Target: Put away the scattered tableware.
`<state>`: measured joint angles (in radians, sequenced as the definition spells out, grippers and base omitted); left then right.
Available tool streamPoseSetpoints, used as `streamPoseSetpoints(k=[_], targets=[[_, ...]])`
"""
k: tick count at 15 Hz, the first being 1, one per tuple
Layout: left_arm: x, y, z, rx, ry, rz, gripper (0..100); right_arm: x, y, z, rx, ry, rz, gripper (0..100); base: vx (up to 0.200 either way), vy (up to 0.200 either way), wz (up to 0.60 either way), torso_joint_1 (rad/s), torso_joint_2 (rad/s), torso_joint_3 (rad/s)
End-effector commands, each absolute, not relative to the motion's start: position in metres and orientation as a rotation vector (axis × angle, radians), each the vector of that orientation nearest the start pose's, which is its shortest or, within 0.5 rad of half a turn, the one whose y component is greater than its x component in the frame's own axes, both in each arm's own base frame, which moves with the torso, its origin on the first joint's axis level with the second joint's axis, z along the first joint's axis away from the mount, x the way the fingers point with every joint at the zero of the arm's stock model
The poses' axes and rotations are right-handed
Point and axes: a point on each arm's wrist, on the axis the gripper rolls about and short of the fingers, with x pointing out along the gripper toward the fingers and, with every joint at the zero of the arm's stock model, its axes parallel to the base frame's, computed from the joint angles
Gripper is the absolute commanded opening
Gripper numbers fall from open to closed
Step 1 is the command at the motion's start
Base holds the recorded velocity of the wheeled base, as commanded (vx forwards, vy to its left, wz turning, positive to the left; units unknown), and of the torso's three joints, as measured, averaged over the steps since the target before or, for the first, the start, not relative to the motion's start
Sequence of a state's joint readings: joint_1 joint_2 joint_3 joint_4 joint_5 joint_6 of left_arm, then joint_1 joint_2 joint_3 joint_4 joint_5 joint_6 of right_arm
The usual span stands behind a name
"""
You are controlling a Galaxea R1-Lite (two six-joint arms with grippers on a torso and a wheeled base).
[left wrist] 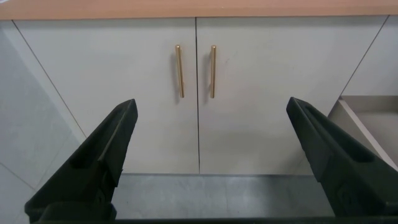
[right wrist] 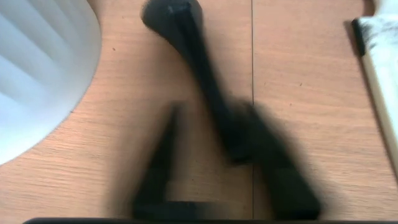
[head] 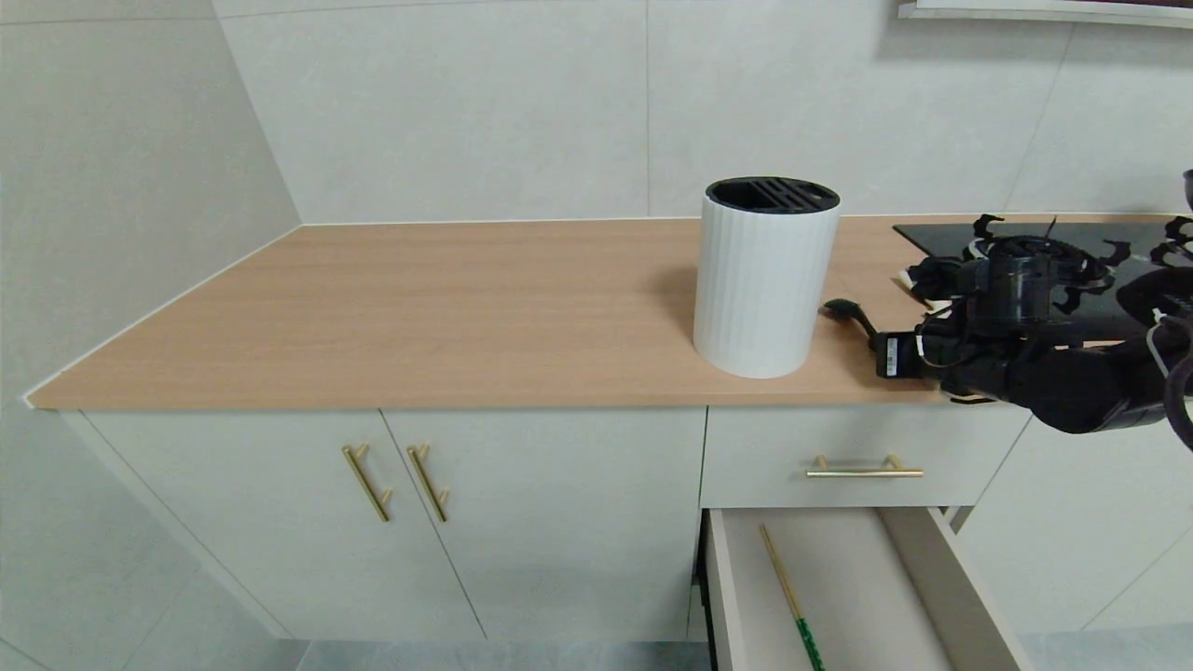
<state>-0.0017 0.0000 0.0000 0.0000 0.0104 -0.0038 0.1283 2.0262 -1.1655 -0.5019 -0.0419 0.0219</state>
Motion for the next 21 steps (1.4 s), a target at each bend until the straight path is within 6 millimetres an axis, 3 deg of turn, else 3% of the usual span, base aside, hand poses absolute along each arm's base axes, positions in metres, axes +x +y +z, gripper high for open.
streamPoseSetpoints(k=[1, 6, 12, 14, 21], targets=[[-0.023, 0.000, 0.075, -0.005, 0.000, 0.009, 100, 0.395, 0.051, 0.149, -0.010, 0.365, 0.084, 0, 0.000, 0.000, 0.00, 0.000, 0.00, 0.000], [-0.023, 0.000, 0.075, -0.005, 0.000, 0.009, 100, 0.387, 0.053, 0.163, -0.008, 0.334, 0.089, 0, 0.000, 0.000, 0.00, 0.000, 0.00, 0.000], [-0.023, 0.000, 0.075, -0.005, 0.000, 0.009, 100, 0.347, 0.064, 0.200, -0.013, 0.348, 0.130, 0, 0.000, 0.000, 0.00, 0.000, 0.00, 0.000], [-0.023, 0.000, 0.075, -0.003, 0.000, 0.009, 100, 0.318, 0.067, 0.215, -0.018, 0.354, 0.151, 0, 0.000, 0.000, 0.00, 0.000, 0.00, 0.000], [-0.023, 0.000, 0.075, -0.005, 0.000, 0.009, 100, 0.232, 0.050, 0.206, -0.024, 0.389, 0.169, 0, 0.000, 0.000, 0.00, 0.000, 0.00, 0.000]])
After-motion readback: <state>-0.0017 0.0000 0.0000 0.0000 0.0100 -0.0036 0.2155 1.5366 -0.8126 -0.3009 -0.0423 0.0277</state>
